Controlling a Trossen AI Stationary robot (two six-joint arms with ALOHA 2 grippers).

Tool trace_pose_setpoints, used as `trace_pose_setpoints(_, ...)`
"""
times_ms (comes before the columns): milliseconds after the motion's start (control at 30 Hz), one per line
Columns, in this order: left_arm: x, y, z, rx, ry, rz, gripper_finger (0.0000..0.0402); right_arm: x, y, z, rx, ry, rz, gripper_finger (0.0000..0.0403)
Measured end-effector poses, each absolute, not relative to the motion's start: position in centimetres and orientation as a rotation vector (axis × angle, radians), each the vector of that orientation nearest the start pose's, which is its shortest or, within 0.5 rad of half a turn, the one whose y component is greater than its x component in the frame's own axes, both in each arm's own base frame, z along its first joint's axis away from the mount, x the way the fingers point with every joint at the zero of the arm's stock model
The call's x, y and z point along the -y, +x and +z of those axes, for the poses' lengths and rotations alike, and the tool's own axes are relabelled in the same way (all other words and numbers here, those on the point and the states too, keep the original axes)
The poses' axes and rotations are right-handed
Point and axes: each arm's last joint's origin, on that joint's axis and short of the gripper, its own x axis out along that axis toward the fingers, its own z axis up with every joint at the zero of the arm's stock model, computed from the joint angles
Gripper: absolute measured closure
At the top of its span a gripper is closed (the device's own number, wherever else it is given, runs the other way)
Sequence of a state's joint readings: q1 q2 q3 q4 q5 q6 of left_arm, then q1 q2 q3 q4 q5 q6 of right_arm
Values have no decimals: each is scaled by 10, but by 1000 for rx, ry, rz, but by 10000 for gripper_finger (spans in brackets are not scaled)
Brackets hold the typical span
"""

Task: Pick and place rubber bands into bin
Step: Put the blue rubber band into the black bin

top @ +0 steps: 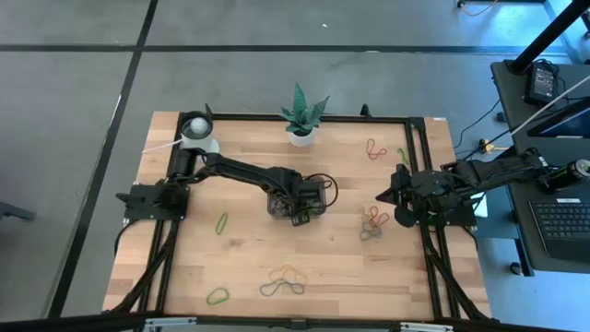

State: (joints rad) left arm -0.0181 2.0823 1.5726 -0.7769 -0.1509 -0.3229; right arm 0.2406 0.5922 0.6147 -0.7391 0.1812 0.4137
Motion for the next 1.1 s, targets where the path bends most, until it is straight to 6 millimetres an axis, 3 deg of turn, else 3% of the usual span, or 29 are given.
trace_pose_setpoints(300, 3, 419, 183, -1231, -172, 325, 278, -23, 115, 253, -698, 247, -88, 396)
trace_pose_setpoints(700, 1, 420, 252, -1075, -141, 326, 281, -23, 115, 253, -698, 247, -87, 396)
trace_pose_setpoints(933, 1, 393, 290, -1057, -153, 399, 294, -23, 115, 253, -701, 247, -89, 396)
trace_pose_setpoints(1100, 10, 359, 325, -1053, -88, 449, 343, -23, 114, 253, -702, 252, -91, 396)
